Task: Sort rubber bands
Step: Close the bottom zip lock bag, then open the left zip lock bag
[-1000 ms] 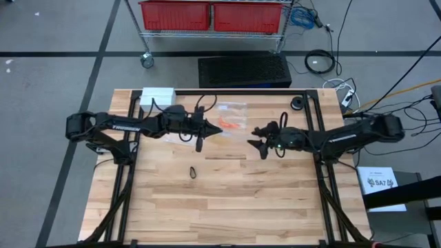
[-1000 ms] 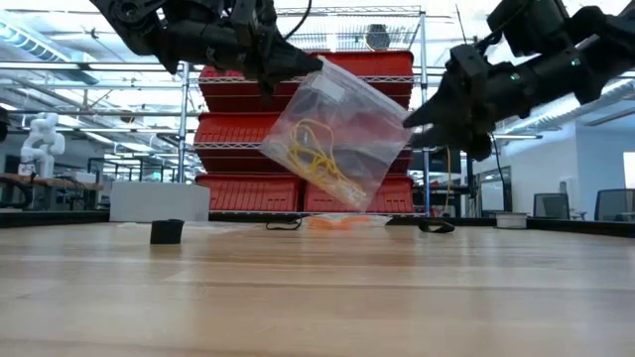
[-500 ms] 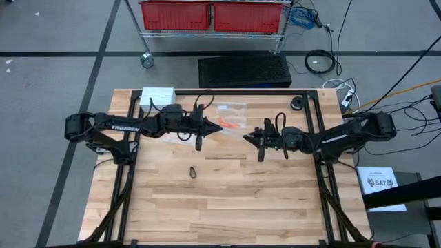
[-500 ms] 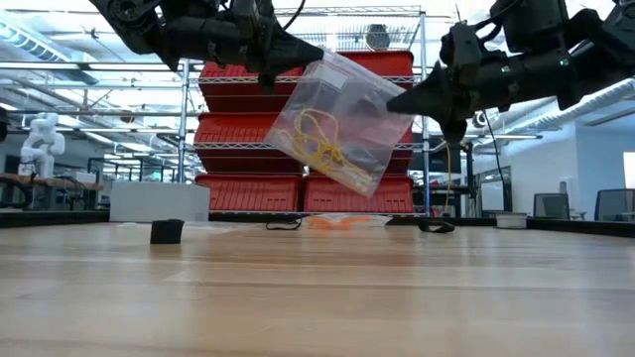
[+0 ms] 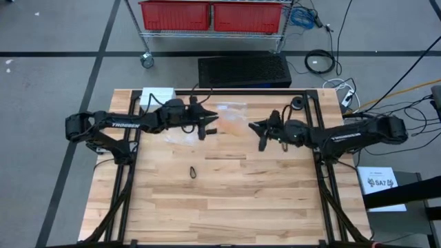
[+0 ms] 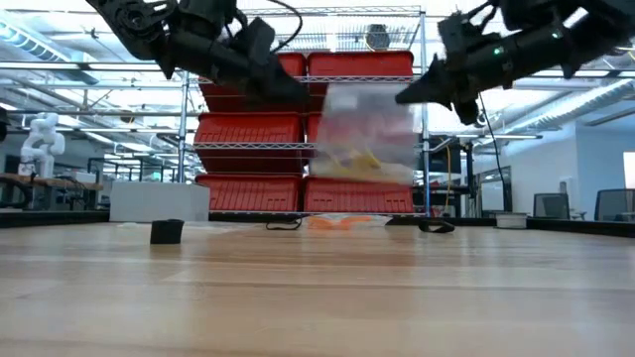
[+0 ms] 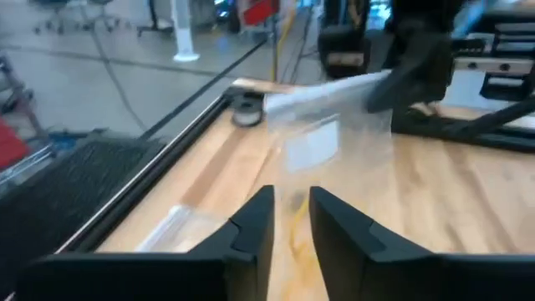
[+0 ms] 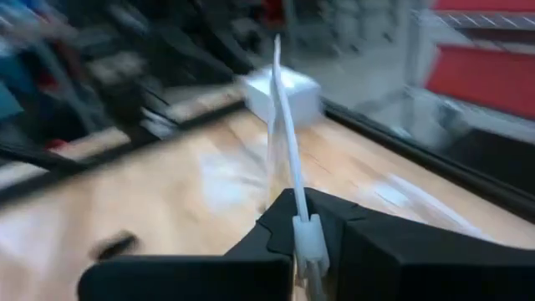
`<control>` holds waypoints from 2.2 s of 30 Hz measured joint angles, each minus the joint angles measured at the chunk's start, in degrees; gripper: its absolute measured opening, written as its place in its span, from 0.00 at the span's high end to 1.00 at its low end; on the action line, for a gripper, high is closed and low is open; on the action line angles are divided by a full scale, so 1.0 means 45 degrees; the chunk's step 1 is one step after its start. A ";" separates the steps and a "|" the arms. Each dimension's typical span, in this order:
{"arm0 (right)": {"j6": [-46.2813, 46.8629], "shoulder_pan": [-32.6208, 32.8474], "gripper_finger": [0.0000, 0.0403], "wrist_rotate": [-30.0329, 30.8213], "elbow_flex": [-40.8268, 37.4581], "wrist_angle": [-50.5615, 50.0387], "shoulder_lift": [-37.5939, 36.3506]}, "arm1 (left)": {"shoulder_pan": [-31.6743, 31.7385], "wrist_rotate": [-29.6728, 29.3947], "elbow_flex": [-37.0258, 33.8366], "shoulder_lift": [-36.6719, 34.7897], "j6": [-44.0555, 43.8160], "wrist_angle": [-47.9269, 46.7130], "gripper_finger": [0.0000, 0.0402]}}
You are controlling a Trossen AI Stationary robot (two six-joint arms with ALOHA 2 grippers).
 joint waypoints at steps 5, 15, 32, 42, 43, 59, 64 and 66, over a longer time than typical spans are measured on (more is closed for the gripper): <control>-0.0036 -0.1537 1.00 -0.0018 0.1946 -0.4844 -0.0367 | 0.0214 0.0021 0.0000 0.0000 -0.0004 -0.0256 0.69; -0.1241 -0.6029 1.00 -0.5556 0.3736 -0.9465 -0.0469 | 0.0214 0.0084 0.0000 -0.0050 0.0006 -0.0259 0.66; -0.3259 -1.0010 0.97 -0.5674 0.3732 -1.0679 0.2175 | 0.0428 0.0094 -0.0005 -0.0063 0.0010 -0.0943 0.66; -0.3866 -0.9987 0.62 -0.5642 0.4138 -1.0158 0.2509 | 0.0887 -0.0070 -0.0005 -0.0063 0.0012 -0.3341 0.66; -0.3960 -0.9963 0.59 -0.5661 0.4374 -1.0392 0.2361 | 0.0955 -0.0111 -0.0003 -0.0063 0.0035 -0.3883 0.67; -0.3993 -0.6149 0.69 -0.5270 0.5981 -1.2813 0.1269 | -0.1080 -0.1747 0.0369 -0.0019 -0.1040 -1.2808 0.77; -0.3386 -0.3905 0.92 -0.4175 0.5951 -1.2443 0.1269 | -0.1365 -0.3022 0.0153 -0.0015 -0.2015 -1.3694 0.87; -0.3143 -0.2974 0.98 -0.3434 0.5946 -1.2304 0.1269 | -0.1365 -0.3712 -0.0171 -0.0012 -0.2249 -1.3695 0.91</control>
